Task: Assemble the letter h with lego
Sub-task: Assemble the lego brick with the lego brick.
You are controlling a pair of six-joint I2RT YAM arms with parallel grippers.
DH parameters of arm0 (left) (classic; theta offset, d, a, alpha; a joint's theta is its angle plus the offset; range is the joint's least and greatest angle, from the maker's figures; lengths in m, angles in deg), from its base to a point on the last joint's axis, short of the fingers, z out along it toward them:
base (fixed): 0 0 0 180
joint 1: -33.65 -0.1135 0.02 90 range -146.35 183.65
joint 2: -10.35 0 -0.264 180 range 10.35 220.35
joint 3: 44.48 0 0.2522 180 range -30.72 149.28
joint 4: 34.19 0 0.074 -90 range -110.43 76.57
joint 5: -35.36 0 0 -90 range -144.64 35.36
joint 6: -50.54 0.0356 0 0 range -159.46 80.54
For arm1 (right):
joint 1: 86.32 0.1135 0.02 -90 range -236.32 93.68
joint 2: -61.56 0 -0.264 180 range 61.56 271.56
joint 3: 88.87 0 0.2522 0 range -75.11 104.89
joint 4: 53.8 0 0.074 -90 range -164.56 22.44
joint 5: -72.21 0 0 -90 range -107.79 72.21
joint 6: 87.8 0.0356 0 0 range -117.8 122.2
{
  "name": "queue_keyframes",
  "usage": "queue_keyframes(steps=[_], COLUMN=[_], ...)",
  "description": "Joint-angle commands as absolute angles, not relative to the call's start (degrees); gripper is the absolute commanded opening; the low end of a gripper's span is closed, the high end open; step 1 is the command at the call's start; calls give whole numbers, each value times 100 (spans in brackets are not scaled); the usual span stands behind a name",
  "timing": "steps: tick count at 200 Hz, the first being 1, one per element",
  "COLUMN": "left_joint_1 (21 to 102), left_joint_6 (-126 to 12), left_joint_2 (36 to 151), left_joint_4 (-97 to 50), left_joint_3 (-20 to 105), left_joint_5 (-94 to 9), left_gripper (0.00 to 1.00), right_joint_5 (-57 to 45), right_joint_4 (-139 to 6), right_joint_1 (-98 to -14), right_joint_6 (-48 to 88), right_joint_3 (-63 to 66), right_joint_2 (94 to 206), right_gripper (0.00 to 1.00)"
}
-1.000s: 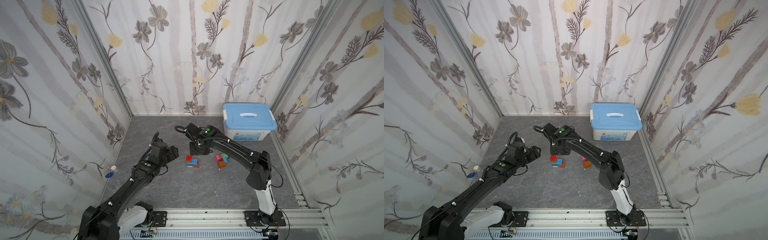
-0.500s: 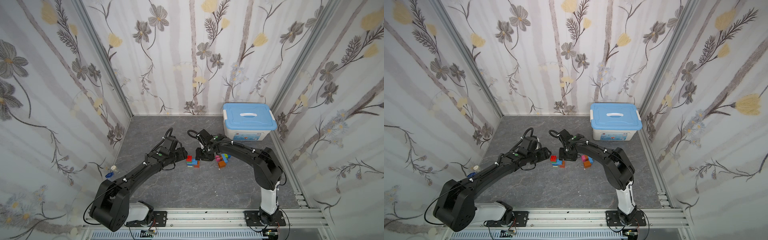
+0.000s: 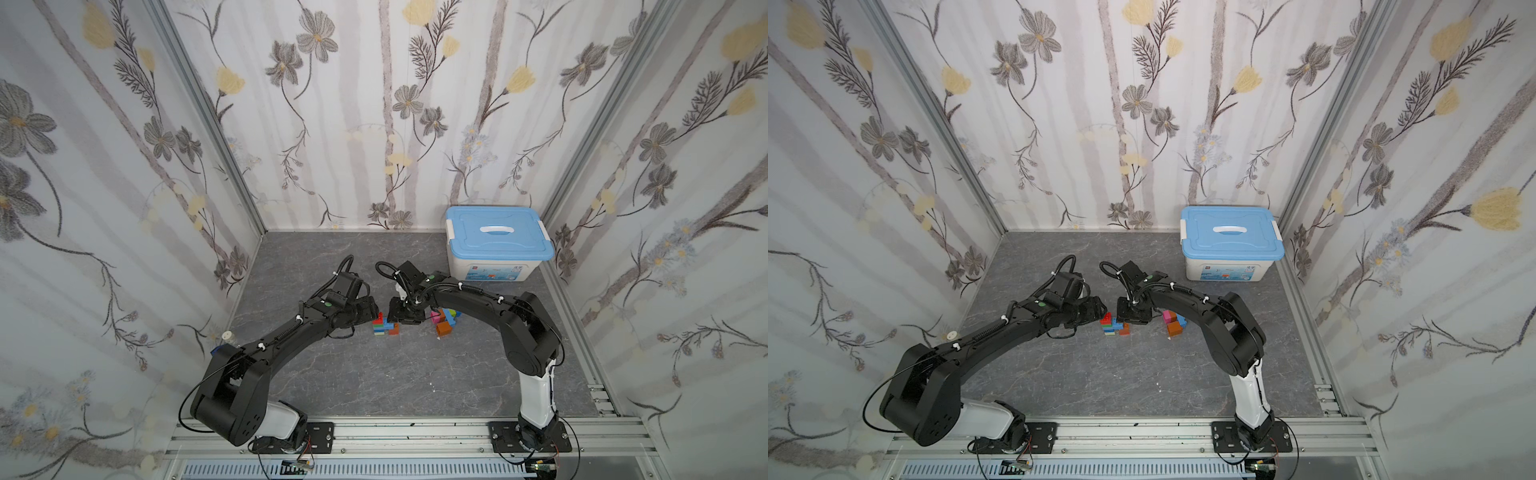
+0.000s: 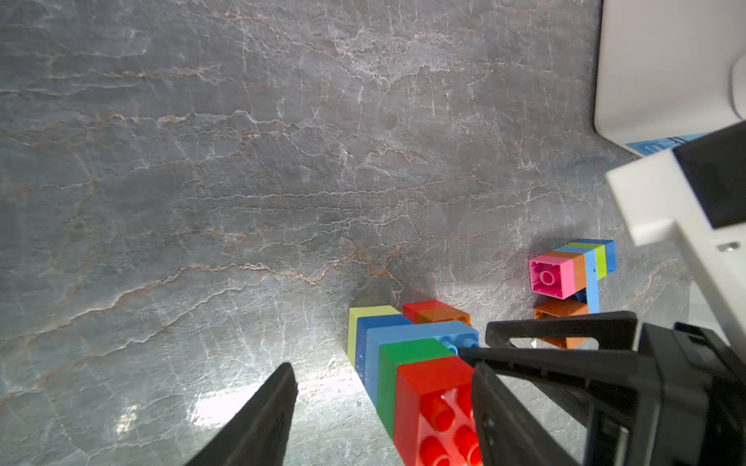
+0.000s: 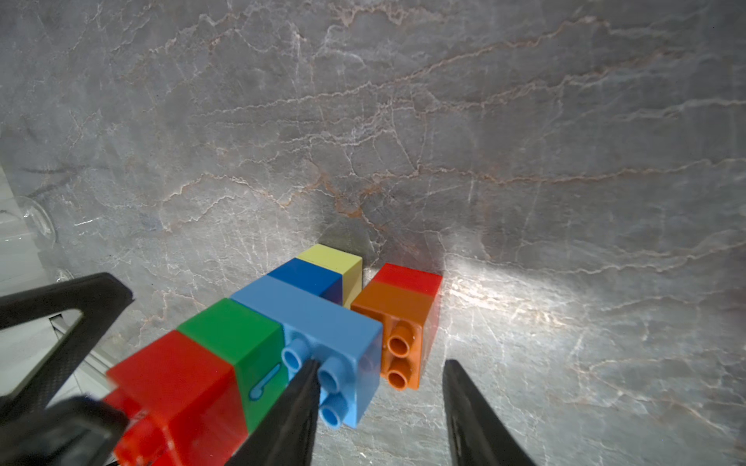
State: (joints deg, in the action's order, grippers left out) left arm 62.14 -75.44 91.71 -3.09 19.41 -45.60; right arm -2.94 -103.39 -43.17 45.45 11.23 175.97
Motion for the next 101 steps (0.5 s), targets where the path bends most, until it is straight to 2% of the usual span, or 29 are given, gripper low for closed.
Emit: queue_keyframes(steps=[1,59,101], left_joint_1=[6233,6257,6275], left_joint_6=[-7431,-7356,-7392], left_joint_2=[9226,9313,9380], left_joint_4=[-242,-108,-125], left_joint_3=[2006,2047,2041], left_joint_5=[-4580,-4655,-4586], left_gripper=[71,71,70], right_joint_5=[-302,-447,-642], right_joint_4=[-10342,-10252,-10226], right_joint_1=[-4311,-4326,-4328], right_joint_6=[4573,4565,4461], right_joint_3=[1007,883,763], right_joint_2=[17561,17597,17668], right_gripper=[49,45,39])
